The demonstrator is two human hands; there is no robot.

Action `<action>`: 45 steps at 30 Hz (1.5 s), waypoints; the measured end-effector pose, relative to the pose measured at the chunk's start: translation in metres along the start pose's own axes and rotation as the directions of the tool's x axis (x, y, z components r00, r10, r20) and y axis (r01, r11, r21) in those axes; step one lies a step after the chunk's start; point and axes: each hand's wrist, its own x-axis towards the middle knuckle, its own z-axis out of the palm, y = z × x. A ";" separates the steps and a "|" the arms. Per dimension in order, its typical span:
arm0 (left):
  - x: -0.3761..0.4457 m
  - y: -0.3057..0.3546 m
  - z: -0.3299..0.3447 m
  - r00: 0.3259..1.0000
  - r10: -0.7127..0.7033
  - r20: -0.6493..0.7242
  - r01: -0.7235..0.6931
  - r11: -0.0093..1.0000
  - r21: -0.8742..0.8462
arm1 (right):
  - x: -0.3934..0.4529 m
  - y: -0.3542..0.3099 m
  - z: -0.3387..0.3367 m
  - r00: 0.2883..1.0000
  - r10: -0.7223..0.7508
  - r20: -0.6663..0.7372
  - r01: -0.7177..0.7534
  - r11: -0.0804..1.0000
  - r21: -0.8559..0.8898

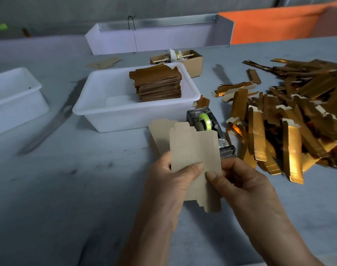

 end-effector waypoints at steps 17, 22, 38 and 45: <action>-0.005 0.001 0.004 0.991 -0.013 0.131 0.012 1.000 0.003 | -0.009 -0.008 0.012 0.901 -0.432 0.050 0.399 0.775 -0.490; -0.010 0.005 0.002 0.985 -0.006 0.174 -0.012 0.995 0.101 | -0.003 -0.008 0.003 0.976 -0.202 -0.082 0.173 0.945 -0.277; -0.015 0.004 0.008 0.992 0.091 0.083 -0.109 0.966 0.234 | 0.017 -0.006 -0.017 0.981 0.149 0.123 -0.184 0.916 0.357; -0.022 0.000 0.020 0.937 0.342 -0.074 -0.269 0.838 0.474 | 0.015 -0.007 -0.013 0.991 0.119 0.054 -0.130 0.932 0.338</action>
